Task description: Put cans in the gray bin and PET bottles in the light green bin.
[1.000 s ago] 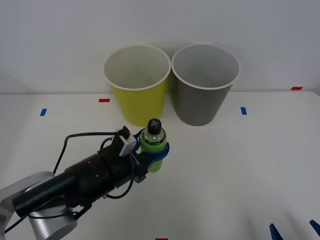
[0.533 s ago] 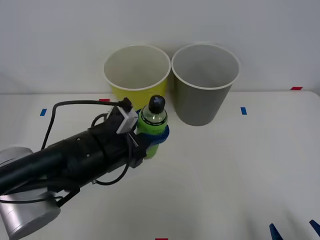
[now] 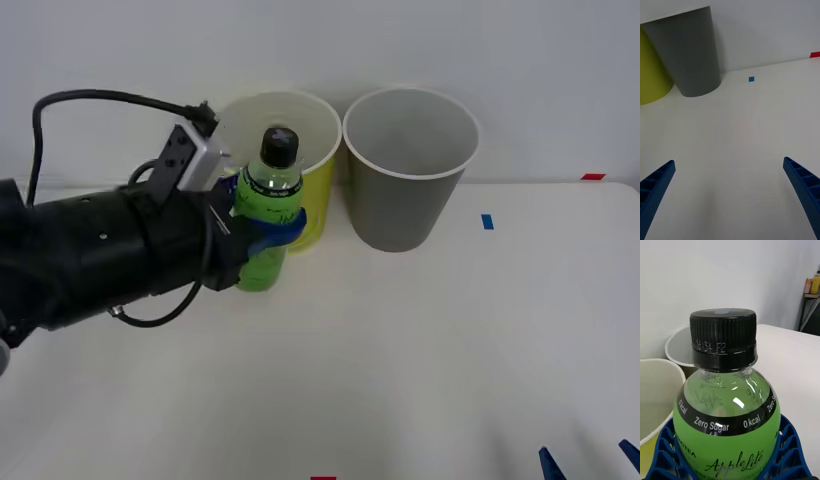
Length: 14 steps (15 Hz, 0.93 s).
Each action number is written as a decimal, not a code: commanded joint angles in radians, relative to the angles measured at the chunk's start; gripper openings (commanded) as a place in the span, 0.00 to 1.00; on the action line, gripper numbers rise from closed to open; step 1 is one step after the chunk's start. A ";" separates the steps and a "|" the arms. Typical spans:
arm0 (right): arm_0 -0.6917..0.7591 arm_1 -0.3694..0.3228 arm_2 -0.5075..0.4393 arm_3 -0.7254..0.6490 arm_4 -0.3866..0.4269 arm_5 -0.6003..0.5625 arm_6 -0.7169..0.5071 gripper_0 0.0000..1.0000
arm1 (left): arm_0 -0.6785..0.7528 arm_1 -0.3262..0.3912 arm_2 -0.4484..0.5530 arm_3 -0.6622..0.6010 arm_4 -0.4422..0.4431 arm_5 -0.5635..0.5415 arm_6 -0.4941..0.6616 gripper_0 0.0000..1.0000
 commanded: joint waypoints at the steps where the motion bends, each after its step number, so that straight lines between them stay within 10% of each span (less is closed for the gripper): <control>1: 0.000 0.000 0.000 0.000 0.000 0.000 0.000 1.00 | -0.001 -0.110 0.197 -0.007 0.173 0.182 -0.108 0.05; 10: 0.000 0.000 0.000 0.000 0.000 0.000 0.000 1.00 | -0.144 -0.205 0.352 0.008 0.173 0.225 0.070 0.02; 14: 0.000 0.000 0.000 0.000 0.000 0.000 0.000 1.00 | -0.280 -0.222 0.313 0.101 0.018 0.219 0.137 0.00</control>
